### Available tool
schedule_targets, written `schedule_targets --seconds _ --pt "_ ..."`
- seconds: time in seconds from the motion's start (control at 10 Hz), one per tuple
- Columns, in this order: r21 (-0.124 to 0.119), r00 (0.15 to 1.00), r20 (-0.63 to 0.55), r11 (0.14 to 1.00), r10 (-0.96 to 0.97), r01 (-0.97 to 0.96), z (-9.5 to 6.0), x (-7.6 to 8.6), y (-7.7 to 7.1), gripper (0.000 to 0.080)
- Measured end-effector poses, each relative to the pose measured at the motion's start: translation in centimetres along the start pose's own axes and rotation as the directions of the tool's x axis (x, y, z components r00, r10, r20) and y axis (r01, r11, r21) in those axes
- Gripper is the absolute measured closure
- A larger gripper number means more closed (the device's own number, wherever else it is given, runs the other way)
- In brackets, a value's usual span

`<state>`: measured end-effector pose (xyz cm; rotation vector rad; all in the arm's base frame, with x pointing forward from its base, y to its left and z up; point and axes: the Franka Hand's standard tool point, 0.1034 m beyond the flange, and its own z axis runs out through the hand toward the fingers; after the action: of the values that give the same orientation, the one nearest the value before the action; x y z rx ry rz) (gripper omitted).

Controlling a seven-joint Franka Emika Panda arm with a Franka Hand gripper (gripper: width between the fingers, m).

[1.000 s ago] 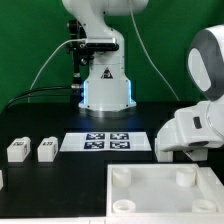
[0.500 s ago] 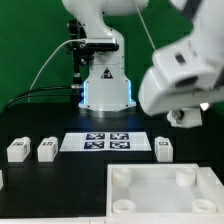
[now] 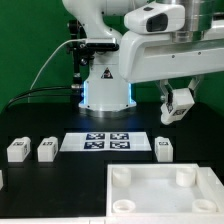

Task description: Assemble one leg

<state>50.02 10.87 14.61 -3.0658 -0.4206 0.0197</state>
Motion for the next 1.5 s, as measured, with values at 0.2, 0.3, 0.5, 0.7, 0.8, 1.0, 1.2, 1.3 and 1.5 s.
schedule_targets --seconds 0.2,0.3,0.5,0.7,0.8,1.0,1.2,1.3,1.5 --pt "-0.011 0.983 -0.184 1.000 0.001 -0.003 0.0 1.9 0.8 0.0508" --pt "-0.013 0.959 -0.285 1.000 0.017 -0.022 -1.3 4.7 2.0 0.0508" --pt "-0.036 0.888 -0.459 0.999 0.010 -0.030 -2.0 8.6 4.5 0.0508" --pt "-0.066 0.809 -0.588 0.997 -0.003 -0.044 -1.7 9.4 5.3 0.0508" --pt "-0.065 0.815 -0.579 0.997 -0.002 -0.044 -1.2 8.9 5.3 0.0508" --pt "-0.065 0.816 -0.578 0.997 -0.002 -0.044 -1.3 9.0 5.3 0.0507" --pt "-0.063 0.819 -0.574 0.997 -0.001 -0.043 -1.1 9.2 5.3 0.0506" --pt "-0.054 0.825 -0.565 0.998 0.006 -0.044 -0.6 10.2 5.5 0.0506" --pt "-0.034 0.825 -0.564 0.999 0.015 -0.042 0.6 12.4 5.3 0.0506"
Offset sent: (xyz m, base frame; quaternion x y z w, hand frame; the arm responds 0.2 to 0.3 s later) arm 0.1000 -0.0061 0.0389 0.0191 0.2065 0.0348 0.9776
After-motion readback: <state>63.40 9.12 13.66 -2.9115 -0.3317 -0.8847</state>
